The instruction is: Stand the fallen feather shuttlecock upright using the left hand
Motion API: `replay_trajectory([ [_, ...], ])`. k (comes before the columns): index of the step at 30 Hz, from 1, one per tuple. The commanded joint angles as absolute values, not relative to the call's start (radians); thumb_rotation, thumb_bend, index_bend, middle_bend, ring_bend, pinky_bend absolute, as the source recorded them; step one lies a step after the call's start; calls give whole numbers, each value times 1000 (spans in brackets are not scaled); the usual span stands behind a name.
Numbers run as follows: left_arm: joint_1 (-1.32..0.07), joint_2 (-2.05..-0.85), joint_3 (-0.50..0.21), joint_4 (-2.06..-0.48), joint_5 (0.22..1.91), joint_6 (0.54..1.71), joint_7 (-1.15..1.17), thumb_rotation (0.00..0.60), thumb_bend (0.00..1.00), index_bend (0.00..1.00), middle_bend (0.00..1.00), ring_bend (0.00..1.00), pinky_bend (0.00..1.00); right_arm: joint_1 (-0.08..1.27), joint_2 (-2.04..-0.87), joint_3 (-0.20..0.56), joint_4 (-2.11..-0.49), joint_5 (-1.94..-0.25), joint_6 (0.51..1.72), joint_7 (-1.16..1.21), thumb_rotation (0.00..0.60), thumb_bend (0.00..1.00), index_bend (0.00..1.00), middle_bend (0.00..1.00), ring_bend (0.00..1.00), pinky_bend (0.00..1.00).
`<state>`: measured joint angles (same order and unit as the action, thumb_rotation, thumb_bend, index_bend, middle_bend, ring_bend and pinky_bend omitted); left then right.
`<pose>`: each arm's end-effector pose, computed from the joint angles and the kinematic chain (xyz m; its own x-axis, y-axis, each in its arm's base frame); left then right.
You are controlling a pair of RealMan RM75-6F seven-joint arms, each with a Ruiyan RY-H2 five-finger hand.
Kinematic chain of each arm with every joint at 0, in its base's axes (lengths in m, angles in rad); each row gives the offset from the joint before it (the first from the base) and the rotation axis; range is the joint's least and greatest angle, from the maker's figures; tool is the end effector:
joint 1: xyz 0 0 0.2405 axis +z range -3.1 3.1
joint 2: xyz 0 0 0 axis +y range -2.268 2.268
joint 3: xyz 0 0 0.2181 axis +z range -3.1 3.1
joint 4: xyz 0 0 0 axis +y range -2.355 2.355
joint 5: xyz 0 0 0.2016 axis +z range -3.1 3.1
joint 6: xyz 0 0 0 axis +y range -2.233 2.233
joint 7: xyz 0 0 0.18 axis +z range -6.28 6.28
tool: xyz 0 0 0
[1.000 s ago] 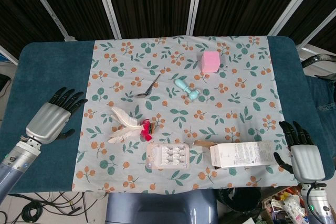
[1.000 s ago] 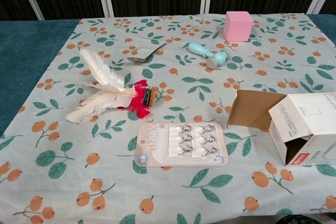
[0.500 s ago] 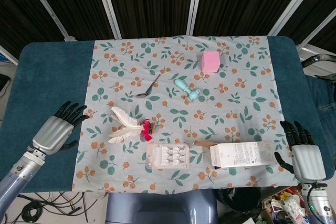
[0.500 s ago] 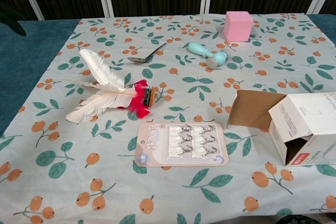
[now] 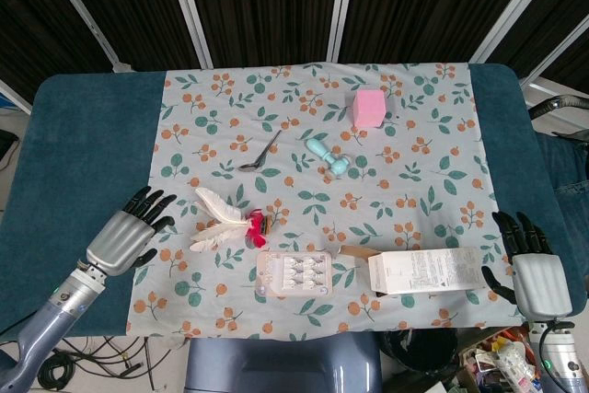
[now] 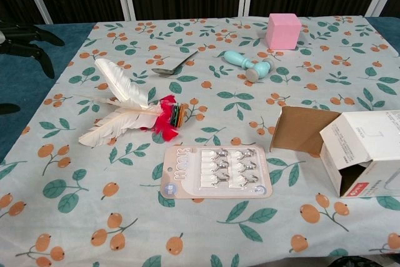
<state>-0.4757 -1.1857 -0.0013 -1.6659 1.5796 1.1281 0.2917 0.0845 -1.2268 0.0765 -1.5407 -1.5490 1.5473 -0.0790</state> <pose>-0.1746 0.2733 0.0551 0.6544 0.1202 0.7465 0.6886 -0.5026 -0.5227 -0.2619 -0.2180 0.1374 0.4310 0.0876 0.8981 -0.8987 -0.0479 0.4359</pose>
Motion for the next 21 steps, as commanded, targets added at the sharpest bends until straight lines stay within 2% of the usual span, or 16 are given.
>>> replay_trajectory([
  [1,-485,-1214,-17,-1666,1561,1119,322,600,259,356,61,0,0,85,-1228,77,-1539,-1547,1546,-78,600,196,0,78,31,136],
  [21,-531,-1390,-70,-1640,1476,1093,447,600,264,462,90,0,0,87,-1233,85,-1520,-1538,1544,-63,600,195,0,78,31,136],
])
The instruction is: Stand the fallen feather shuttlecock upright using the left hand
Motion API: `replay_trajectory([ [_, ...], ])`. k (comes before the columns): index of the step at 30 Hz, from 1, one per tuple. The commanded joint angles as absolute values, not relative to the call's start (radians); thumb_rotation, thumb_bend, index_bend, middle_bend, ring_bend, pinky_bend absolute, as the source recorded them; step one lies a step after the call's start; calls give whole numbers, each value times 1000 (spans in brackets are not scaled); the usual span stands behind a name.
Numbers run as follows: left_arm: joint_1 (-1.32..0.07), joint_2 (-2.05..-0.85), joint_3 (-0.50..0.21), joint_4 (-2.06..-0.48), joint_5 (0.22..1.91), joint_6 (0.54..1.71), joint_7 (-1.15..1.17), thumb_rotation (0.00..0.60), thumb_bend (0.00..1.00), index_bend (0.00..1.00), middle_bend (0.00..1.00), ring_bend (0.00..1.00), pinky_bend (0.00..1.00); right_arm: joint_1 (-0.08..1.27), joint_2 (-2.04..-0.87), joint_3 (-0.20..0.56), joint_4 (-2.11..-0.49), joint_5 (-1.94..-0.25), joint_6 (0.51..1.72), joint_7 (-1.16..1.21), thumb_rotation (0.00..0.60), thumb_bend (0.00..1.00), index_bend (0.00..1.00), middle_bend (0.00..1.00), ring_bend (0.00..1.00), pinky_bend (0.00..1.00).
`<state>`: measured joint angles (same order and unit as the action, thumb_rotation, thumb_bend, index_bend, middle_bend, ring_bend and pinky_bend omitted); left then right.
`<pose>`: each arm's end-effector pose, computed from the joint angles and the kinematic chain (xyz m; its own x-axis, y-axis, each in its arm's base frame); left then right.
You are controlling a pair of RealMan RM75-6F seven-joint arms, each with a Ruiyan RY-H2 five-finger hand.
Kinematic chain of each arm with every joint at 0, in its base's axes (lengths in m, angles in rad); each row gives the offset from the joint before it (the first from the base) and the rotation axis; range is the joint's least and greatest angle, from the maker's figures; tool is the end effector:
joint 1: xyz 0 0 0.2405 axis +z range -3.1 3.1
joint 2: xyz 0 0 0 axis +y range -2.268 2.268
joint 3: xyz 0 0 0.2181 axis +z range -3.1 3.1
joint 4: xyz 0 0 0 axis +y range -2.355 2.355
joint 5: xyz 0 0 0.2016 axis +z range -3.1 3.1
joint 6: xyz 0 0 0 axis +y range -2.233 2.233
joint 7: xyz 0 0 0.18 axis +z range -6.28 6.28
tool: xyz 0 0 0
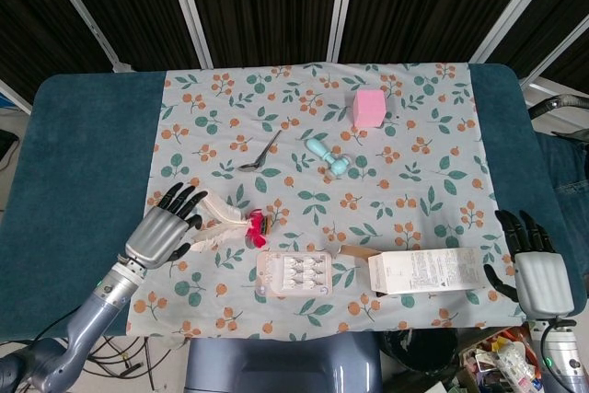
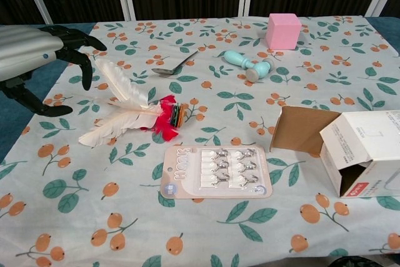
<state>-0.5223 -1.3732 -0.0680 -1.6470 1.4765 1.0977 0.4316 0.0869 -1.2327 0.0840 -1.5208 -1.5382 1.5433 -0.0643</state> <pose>-0.1371 0.2848 0.0149 0.6109 0.1026 0.7851 0.7115 -0.5060 -0.4876 -0.2660 -0.2204 0.1388 0.4295 0.0915 0.8984 -0.9001 -0.0380 0.4341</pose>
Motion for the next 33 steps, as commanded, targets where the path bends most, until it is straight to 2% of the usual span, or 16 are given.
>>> replay_trajectory([
  [1,-533,-1398,-72,-1638,1473,1092,453,600,268,462,90,0,0,86,-1232,85,-1519,-1537,1545,-63,600,194,0,78,31,136],
  [16,-554,-1448,-85,-1625,1445,1088,481,600,339,504,97,0,0,82,-1231,87,-1521,-1536,1553,-59,600,194,0,78,31,136],
  [33,-556,-1453,-83,-1613,1436,1106,483,600,340,538,120,0,0,79,-1233,90,-1521,-1533,1557,-58,600,195,0,78,31,136],
])
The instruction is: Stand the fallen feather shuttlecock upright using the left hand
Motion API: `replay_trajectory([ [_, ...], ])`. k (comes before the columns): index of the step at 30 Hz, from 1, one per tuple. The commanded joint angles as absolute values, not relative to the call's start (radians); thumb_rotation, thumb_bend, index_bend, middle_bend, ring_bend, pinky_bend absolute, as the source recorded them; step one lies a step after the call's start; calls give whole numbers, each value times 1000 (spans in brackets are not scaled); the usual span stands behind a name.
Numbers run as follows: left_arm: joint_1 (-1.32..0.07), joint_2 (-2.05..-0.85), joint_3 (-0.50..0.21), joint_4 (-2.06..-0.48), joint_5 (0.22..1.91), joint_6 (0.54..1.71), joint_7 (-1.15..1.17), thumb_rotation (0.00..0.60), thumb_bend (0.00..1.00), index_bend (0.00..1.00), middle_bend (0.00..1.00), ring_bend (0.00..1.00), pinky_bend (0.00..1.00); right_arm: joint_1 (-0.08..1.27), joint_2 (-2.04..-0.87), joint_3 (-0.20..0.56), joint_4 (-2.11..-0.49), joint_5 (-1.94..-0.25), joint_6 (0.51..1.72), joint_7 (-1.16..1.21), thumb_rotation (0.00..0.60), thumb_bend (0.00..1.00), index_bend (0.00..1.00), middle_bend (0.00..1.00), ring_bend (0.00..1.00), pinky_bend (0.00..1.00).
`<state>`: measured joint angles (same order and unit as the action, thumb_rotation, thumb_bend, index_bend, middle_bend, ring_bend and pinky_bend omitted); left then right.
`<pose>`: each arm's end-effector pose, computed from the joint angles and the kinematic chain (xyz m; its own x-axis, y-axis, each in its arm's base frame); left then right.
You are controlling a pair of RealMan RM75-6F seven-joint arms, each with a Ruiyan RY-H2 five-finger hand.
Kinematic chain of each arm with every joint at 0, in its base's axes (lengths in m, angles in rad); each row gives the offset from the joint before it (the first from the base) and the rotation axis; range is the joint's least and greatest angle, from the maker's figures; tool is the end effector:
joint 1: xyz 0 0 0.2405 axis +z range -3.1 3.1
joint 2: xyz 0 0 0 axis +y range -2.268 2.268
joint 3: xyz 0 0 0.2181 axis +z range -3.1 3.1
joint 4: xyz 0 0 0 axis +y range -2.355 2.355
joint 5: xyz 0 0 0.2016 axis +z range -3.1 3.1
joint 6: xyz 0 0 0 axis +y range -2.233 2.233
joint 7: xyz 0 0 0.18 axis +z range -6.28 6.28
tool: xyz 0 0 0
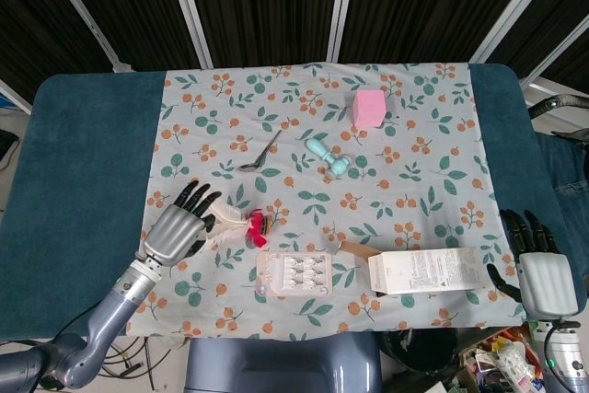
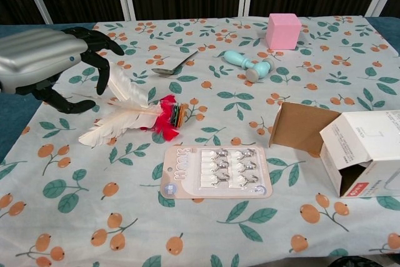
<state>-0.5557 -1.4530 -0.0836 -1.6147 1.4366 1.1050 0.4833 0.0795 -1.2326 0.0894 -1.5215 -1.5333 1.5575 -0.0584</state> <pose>-0.1223 0.2907 0.0002 0.6025 0.0817 0.7939 0.7105 -0.5080 -0.4869 -0.2669 -0.2192 0.1425 0.4227 0.1073 0.8999 -0.9036 -0.0258 0.4275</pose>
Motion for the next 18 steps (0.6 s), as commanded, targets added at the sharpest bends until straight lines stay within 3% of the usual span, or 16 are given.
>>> replay_trajectory([
  [1,-556,-1453,-83,-1613,1436,1106,482,600,341,539,120,0,0,79,-1233,90,-1521,-1533,1558,-59,600,195,0,78,31,136],
  [18,-562,-1458,-83,-1605,1425,1111,489,600,417,581,162,0,0,80,-1235,90,-1521,-1532,1554,-60,600,195,0,78,31,136],
])
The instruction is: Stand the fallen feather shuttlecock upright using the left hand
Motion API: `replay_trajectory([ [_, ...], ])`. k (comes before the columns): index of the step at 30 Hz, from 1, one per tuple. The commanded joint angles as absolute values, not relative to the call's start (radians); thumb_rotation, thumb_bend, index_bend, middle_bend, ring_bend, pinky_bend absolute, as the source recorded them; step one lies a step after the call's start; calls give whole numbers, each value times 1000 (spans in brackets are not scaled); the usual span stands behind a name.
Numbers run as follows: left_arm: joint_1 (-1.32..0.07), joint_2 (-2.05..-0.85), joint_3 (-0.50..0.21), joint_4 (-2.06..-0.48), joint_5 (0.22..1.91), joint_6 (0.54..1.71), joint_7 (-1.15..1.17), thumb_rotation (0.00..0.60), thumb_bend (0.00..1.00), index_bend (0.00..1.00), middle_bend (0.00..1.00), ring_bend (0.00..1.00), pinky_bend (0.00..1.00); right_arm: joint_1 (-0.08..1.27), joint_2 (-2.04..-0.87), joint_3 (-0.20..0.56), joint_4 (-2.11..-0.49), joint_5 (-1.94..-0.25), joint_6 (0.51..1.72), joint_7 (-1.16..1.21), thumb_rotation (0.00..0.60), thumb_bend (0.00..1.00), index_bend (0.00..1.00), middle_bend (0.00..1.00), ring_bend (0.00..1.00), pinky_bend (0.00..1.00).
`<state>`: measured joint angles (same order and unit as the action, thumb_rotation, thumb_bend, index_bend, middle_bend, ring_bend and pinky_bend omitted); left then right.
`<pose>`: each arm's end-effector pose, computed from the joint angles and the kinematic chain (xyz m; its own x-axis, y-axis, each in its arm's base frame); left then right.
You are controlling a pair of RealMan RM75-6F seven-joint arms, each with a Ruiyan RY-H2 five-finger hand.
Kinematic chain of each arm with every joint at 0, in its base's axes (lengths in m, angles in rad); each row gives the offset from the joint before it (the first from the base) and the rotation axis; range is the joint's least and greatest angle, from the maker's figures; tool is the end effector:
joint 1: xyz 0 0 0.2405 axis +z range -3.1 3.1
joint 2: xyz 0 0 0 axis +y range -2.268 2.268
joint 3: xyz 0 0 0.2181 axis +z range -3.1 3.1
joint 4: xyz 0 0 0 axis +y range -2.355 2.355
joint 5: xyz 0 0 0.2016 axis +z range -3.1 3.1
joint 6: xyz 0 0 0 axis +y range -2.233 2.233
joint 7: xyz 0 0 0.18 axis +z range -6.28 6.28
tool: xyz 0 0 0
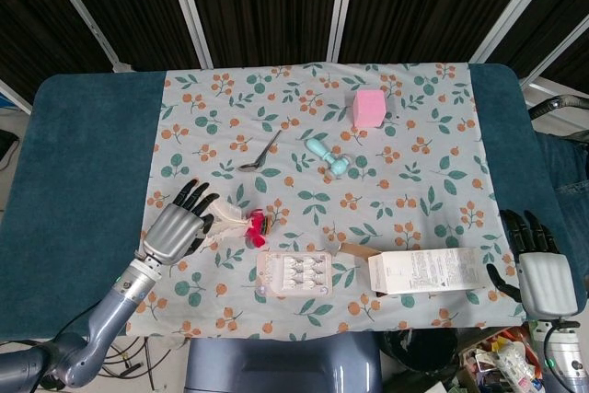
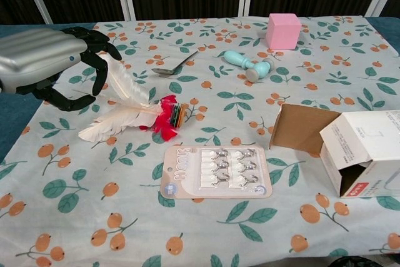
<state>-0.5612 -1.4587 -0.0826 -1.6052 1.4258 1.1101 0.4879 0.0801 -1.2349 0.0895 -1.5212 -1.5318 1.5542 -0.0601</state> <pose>-0.1233 0.2928 0.0000 0.6056 0.0780 0.7919 0.7105 -0.5013 -0.4939 -0.2671 -0.2194 0.1414 0.4226 0.1042 0.9003 -0.9039 -0.0249 0.4271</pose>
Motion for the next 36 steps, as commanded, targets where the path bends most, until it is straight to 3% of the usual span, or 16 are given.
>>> replay_trajectory([
  [1,-562,-1458,-83,-1604,1423,1112,490,600,418,581,162,0,0,80,-1235,90,-1521,-1532,1554,-60,600,195,0,78,31,136],
  [14,-581,-1411,-120,-1646,1417,1122,497,600,418,583,163,0,0,80,-1236,90,-1521,-1532,1554,-59,600,195,0,78,31,136],
  [27,-690,-1306,-209,-1781,1389,1039,630,600,418,584,163,0,0,81,-1239,89,-1520,-1530,1549,-63,600,195,0,77,31,136],
  [36,-760,-1281,-233,-1867,1335,978,764,600,418,584,163,0,0,82,-1241,89,-1521,-1530,1548,-68,600,195,0,78,32,136],
])
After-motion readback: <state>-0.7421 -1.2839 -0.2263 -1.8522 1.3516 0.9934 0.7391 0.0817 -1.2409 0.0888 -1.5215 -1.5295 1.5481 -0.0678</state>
